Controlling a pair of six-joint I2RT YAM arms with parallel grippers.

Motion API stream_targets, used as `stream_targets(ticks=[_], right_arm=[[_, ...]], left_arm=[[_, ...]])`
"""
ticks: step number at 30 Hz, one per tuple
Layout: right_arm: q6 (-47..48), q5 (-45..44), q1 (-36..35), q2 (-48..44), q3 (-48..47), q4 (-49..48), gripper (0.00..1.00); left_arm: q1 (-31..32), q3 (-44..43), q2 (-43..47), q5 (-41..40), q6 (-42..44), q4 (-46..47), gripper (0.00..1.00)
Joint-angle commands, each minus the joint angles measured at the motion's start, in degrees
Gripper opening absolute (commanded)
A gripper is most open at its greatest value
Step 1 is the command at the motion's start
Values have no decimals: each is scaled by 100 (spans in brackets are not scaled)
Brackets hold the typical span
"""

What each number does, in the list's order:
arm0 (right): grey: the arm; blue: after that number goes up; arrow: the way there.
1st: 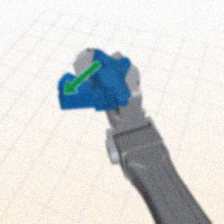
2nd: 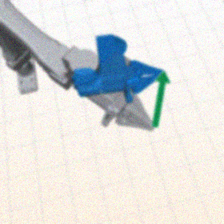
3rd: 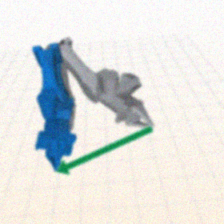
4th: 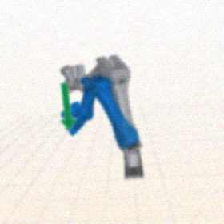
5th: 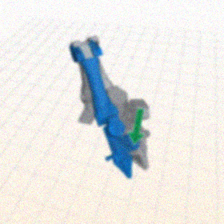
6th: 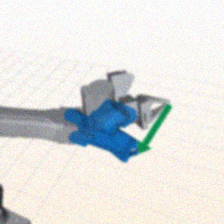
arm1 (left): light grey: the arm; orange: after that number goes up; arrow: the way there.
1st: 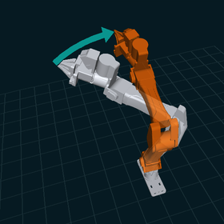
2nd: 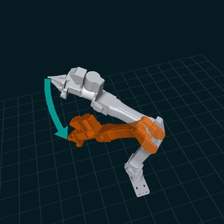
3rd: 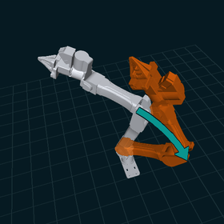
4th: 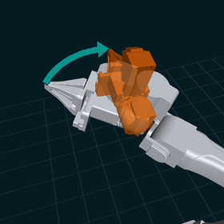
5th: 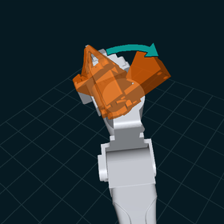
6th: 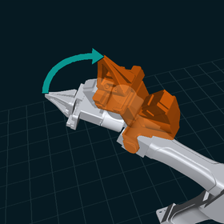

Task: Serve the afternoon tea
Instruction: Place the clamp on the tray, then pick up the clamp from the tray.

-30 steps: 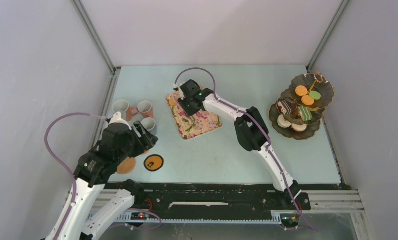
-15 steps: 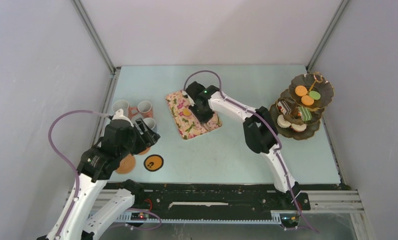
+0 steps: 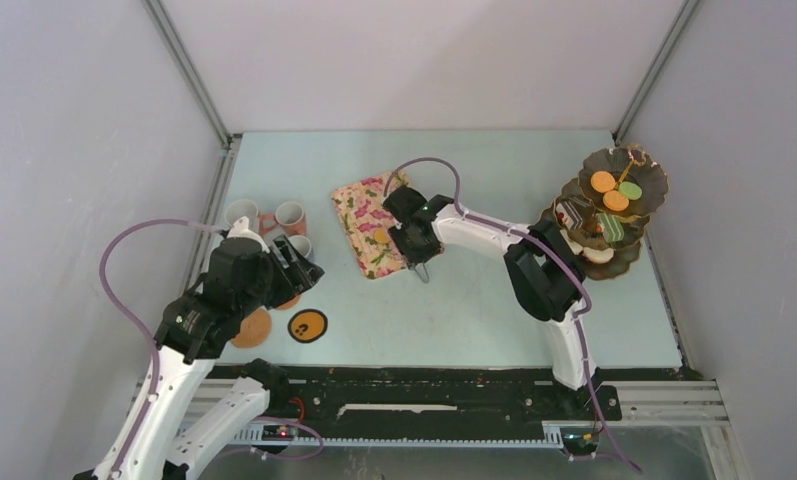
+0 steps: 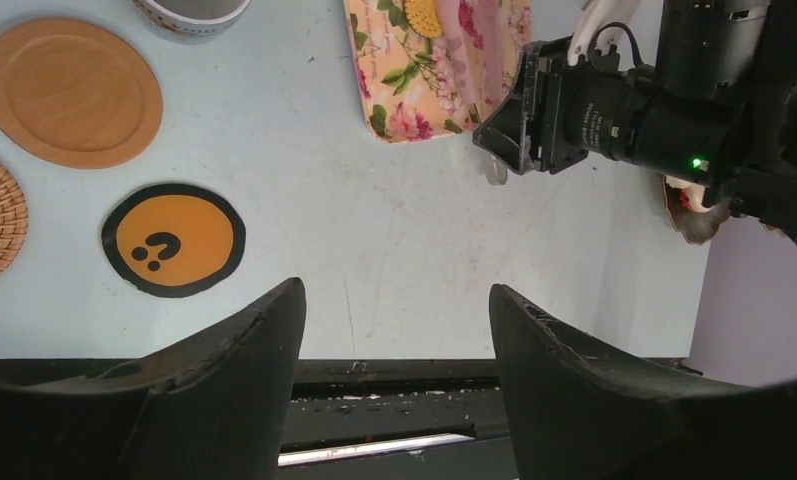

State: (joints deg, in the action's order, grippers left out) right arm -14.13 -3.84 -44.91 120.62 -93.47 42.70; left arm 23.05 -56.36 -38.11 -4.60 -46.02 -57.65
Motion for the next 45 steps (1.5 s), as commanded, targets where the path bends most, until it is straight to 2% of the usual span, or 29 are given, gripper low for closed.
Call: stream_targets(ticks=[1, 4, 15, 19, 25, 31, 41, 45], right_arm=[[101, -200, 23, -382, 158, -1050, 46], [150, -198, 44, -353, 106, -1137, 59], [61, -323, 19, -42, 38, -1243, 68], [-32, -61, 16, -32, 231, -1432, 64], [-132, -256, -31, -103, 557, -1497, 62], [-147, -386, -122, -242, 891, -1649, 54], [-172, -376, -63, -663, 932, -1799, 42], [-191, -377, -31, -892, 936, -1762, 40]], left_arm=[[-43, -49, 139, 77, -74, 92, 73], [-46, -44, 171, 100, -108, 74, 73], [-43, -61, 198, 83, -146, 79, 73], [-40, -48, 220, 69, -135, 41, 73], [-41, -86, 186, 65, -105, 35, 73], [-45, -81, 186, 82, -100, 58, 73], [-41, -48, 216, 87, -143, 67, 73], [-42, -61, 215, 92, -162, 74, 73]])
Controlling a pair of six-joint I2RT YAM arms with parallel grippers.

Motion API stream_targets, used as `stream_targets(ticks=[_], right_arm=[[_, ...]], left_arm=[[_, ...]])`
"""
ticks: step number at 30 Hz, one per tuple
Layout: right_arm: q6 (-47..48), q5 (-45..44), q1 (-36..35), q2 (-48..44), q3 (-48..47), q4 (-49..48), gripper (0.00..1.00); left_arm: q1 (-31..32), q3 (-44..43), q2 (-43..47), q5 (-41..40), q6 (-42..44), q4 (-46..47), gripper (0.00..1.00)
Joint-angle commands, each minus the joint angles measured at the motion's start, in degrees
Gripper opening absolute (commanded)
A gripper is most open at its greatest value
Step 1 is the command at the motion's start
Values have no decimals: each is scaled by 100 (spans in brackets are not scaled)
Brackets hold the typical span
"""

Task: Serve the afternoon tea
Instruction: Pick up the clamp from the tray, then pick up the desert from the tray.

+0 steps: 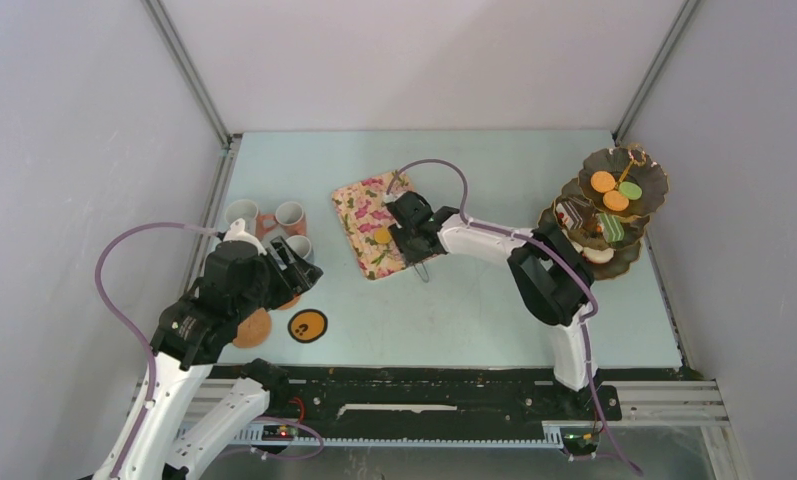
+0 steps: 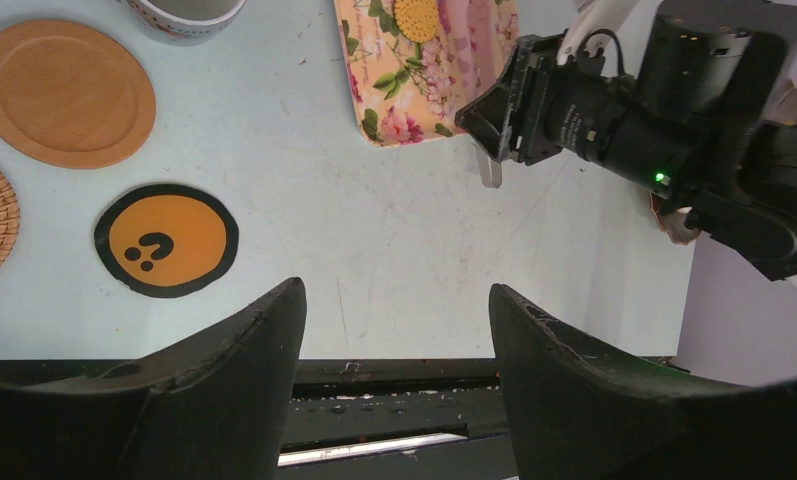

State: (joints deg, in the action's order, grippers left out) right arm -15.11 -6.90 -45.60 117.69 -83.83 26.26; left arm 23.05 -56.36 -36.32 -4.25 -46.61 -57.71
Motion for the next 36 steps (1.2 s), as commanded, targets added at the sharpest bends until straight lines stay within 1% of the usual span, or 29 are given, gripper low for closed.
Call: stream_targets(ticks=[1, 6, 12, 19, 25, 36], right_arm=[[-92, -75, 39, -637, -20, -107, 40], [1, 134, 24, -735, 9, -116, 39], [312, 621, 0, -509, -51, -152, 40], [601, 628, -7, -213, -249, -72, 41], [624, 568, -11, 17, -372, 16, 41], [755, 498, -71, 164, -478, 44, 47]], left_arm=[[-41, -67, 37, 54, -109, 84, 73], [-46, -59, 46, 48, -120, 88, 73], [-41, -64, 37, 41, -120, 110, 73], [-40, -42, 88, 6, -128, 69, 73], [-40, -44, 124, -48, -129, 48, 73], [-46, -43, 73, -30, -129, 83, 73]])
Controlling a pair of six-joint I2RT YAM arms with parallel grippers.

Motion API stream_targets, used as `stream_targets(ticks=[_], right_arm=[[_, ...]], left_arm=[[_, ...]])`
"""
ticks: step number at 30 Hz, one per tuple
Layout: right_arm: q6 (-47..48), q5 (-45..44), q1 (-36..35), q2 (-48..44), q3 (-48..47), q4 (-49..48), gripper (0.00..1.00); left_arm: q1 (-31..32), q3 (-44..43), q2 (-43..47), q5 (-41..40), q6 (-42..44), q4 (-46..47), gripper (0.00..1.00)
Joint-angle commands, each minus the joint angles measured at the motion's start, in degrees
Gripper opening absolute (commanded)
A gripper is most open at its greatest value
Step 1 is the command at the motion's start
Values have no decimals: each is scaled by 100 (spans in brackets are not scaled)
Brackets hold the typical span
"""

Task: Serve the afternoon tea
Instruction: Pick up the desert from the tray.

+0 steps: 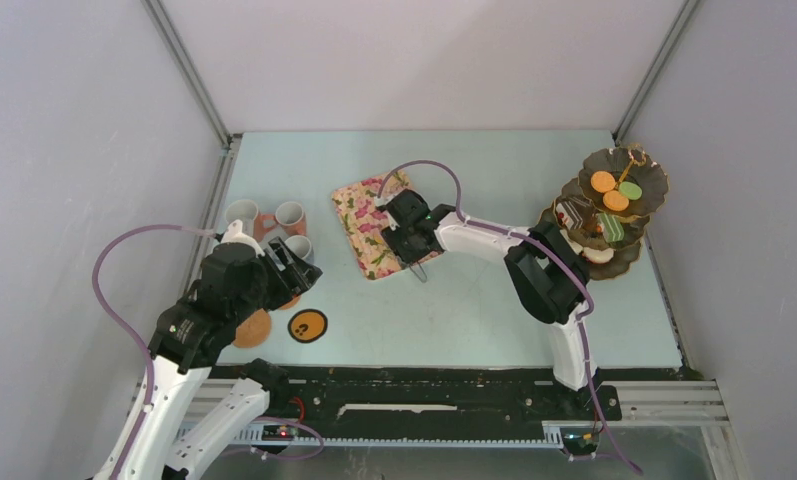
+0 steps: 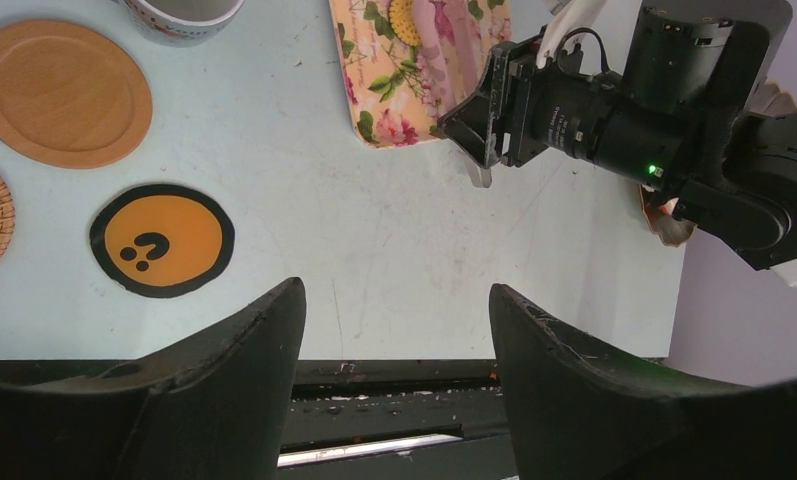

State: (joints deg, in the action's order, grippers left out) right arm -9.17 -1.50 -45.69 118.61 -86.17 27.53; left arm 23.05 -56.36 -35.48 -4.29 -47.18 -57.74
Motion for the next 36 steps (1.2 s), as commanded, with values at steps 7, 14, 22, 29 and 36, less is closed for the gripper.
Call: stream_targets(ticks=[7, 14, 22, 29, 36], right_arm=[[293, 44, -108, 205, -260, -143, 49], [465, 18, -166, 263, -266, -171, 55], [557, -69, -190, 348, -336, -142, 61], [407, -321, -206, 720, -916, 184, 56], [387, -430, -196, 787, -1078, 437, 44]], left_arm=[[-45, -34, -11, -14, -90, 99, 73], [-39, -26, -9, -23, -106, 96, 73], [-45, 16, -15, -1, -138, 159, 73], [-46, -13, -55, 26, -129, 183, 73], [-45, -36, -51, -10, -99, 154, 73]])
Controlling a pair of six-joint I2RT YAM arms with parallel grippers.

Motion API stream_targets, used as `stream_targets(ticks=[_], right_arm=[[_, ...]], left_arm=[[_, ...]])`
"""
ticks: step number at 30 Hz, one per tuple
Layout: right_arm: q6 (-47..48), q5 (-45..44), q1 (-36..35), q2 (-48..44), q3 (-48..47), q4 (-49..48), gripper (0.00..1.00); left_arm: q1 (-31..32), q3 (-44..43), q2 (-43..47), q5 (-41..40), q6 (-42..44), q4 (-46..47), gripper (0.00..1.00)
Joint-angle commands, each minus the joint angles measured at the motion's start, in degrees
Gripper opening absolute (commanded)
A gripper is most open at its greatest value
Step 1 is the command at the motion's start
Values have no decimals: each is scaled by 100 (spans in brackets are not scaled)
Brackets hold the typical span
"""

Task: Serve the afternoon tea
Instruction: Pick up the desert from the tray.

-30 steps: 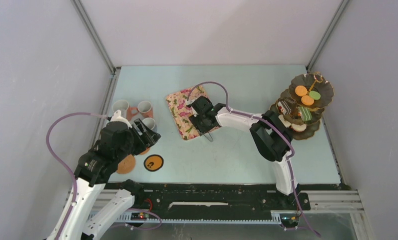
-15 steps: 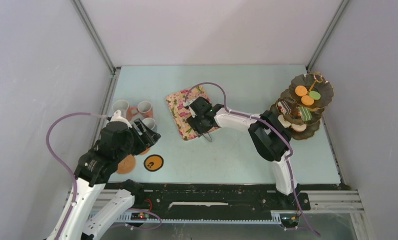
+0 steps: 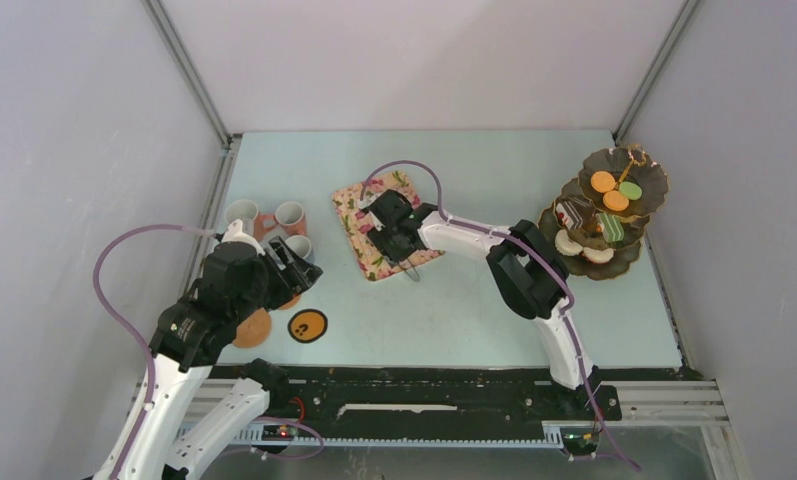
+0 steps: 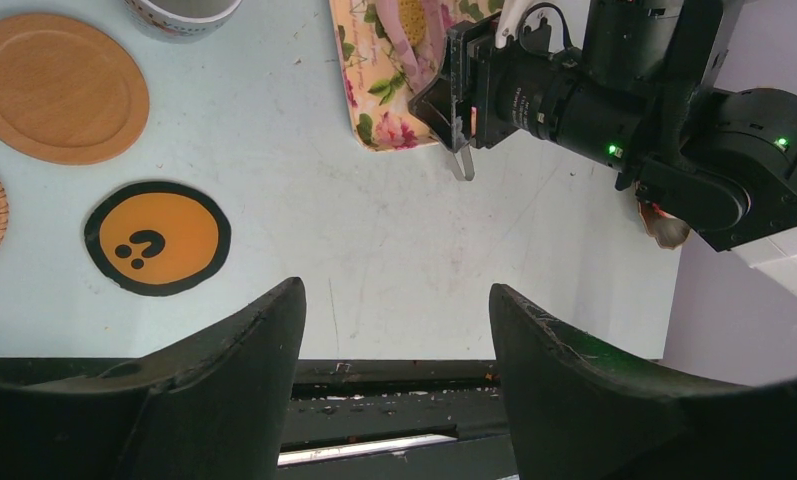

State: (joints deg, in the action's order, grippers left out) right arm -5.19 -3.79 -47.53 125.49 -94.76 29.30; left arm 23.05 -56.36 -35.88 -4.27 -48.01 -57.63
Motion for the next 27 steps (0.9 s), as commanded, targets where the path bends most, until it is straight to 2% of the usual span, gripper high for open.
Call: stream_targets(ticks=[1, 13, 27], right_arm=[[-15, -212, -13, 110, -265, 320, 42], [-191, -130, -4, -255, -583, 762, 21], [-1032, 1100, 538, -1011, -173, 845, 0]], left_arm=[[-46, -26, -7, -3, -23, 156, 73], [-41, -41, 2, -11, -50, 189, 73], [-41, -30, 53, -24, -138, 296, 73]])
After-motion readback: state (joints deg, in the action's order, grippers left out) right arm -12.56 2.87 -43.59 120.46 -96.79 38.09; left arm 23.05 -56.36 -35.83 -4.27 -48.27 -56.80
